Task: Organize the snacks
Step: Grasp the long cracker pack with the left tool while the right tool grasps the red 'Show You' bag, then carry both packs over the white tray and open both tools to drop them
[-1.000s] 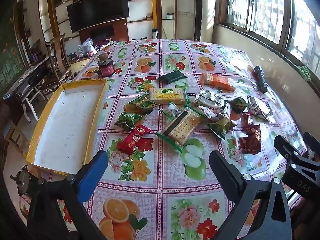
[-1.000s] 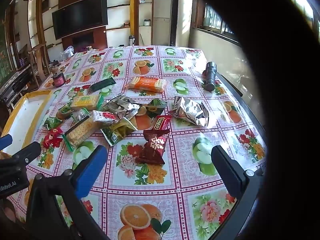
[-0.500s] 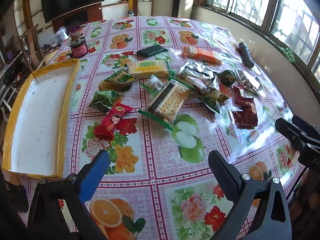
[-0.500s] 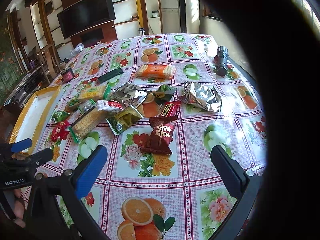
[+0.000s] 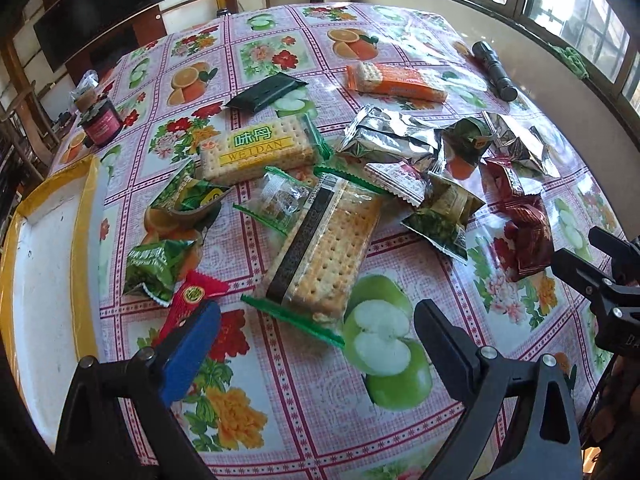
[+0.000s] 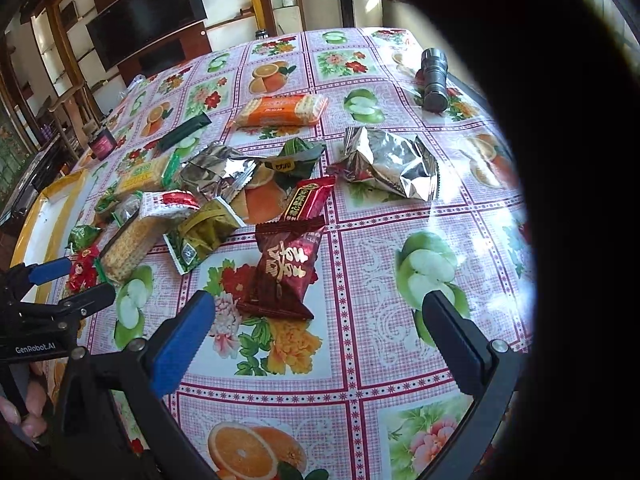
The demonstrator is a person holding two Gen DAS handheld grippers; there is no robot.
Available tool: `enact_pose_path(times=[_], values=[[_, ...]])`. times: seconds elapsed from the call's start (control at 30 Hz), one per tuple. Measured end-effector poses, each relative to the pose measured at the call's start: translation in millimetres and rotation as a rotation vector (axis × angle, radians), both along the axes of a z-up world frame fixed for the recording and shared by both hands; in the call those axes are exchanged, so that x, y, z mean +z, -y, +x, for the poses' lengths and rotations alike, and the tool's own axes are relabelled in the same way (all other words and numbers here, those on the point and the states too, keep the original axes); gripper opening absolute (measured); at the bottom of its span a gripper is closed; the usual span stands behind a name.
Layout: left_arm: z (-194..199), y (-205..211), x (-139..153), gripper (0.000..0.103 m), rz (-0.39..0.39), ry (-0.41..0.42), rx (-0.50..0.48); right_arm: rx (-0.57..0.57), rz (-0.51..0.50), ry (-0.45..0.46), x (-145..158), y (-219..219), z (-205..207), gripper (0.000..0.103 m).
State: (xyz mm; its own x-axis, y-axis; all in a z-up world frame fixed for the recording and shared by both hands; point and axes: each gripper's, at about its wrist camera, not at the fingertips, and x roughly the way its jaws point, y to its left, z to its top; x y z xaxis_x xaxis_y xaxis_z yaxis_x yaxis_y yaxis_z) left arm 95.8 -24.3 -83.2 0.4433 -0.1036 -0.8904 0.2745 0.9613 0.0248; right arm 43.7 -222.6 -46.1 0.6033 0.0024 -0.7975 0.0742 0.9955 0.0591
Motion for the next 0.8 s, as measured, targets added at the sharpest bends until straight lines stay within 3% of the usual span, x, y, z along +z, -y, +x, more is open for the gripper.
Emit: enact_pose_path(times=[0.23, 0.33, 0.4, 0.43, 0.47, 0.6, 0.8], values=[[27, 19, -18, 0.085, 0.035, -0.053, -0.079, 0.001, -0.086, -0.065, -15, -15, 26, 0.081], [37, 18, -18, 0.079, -0.009, -0.065, -0.088, 0.004, -0.089, -0.094, -22, -14, 33, 0.07], [41, 18, -14, 0.052, -0.018, -0.056, -0.093, 0.002, -0.101, -0.083, -23, -14, 33, 0.057], [41, 18, -13, 0.046, -0.024, -0.057, -0.1, 0.005, -0.102, -0.082, -23, -14, 33, 0.05], [41, 18, -13, 0.046, -0.031, -0.064, -0.108, 0.005, -0.098, -0.079, -22, -13, 33, 0.041], [30, 16, -10, 0.046, -0.098, -0.08, -0.123, 0.011, -0.07, -0.07, -19, -8, 30, 0.036], [4, 3, 7, 0.046, -0.16, -0.053, -0.05, 0.028, -0.011, -0.033, -6, -5, 14, 0.036]])
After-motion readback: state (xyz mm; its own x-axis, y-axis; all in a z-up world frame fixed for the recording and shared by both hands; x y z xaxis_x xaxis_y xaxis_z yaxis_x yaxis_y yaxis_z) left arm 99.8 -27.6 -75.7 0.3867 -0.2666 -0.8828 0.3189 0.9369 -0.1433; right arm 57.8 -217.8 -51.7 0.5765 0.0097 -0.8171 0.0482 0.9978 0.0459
